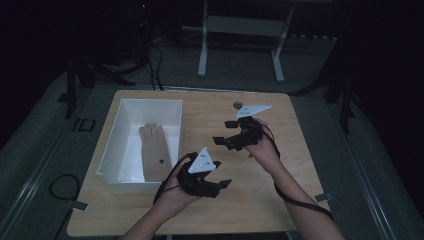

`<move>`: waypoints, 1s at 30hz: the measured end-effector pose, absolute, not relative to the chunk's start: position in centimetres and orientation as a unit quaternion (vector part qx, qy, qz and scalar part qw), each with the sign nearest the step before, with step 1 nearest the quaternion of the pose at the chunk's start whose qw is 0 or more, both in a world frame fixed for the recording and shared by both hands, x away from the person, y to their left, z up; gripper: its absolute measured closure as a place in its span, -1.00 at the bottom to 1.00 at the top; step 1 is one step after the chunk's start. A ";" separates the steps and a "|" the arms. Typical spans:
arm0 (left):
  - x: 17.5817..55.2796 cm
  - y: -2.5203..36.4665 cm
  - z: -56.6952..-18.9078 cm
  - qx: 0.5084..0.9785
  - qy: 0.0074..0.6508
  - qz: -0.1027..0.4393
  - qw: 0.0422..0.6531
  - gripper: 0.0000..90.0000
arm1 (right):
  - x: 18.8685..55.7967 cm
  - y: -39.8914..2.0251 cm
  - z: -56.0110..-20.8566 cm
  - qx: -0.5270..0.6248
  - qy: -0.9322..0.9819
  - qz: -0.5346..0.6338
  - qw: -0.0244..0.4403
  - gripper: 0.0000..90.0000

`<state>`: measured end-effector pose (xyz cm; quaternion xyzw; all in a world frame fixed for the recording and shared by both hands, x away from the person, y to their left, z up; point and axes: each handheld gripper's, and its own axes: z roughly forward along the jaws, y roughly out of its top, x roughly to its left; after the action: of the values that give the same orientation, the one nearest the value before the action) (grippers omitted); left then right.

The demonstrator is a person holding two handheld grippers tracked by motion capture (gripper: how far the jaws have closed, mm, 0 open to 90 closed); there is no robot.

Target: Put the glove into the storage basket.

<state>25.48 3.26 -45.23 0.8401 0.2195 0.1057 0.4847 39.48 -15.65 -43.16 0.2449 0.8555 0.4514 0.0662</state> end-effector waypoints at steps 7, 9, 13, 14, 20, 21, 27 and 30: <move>25.5 1.9 -47.1 0.844 0.207 0.094 0.485 -0.13 | 38.9 -18.0 -45.3 0.249 0.857 0.445 0.069 -0.63; 25.4 1.6 -47.6 0.844 0.207 0.101 0.485 -0.13 | 38.9 -18.6 -46.1 0.247 0.857 0.448 0.060 -0.63; 25.5 1.2 -48.8 0.842 0.205 0.086 0.491 -0.18 | 38.6 -19.5 -47.9 0.249 0.860 0.442 0.059 -0.65; 25.5 1.0 -49.2 0.843 0.207 0.088 0.489 -0.22 | 38.5 -19.9 -48.4 0.250 0.860 0.440 0.059 -0.65; 25.8 0.4 -51.1 0.850 0.197 0.054 0.486 -0.57 | 38.0 -21.9 -50.4 0.258 0.862 0.433 0.056 -0.65; 25.8 0.2 -51.5 0.852 0.193 0.051 0.484 -0.63 | 37.8 -22.2 -50.7 0.259 0.863 0.430 0.054 -0.65; 26.0 -0.4 -53.0 0.854 0.198 0.050 0.478 -0.76 | 36.7 -24.0 -52.5 0.250 0.871 0.419 0.058 -0.69; 26.1 -0.7 -54.0 0.859 0.195 0.041 0.471 -0.76 | 36.1 -24.8 -53.0 0.251 0.870 0.421 0.058 -0.69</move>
<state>26.09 -0.72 -53.95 0.8593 0.1945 0.0410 0.4713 36.13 -24.85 -53.03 0.2515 0.8697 0.4207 0.0580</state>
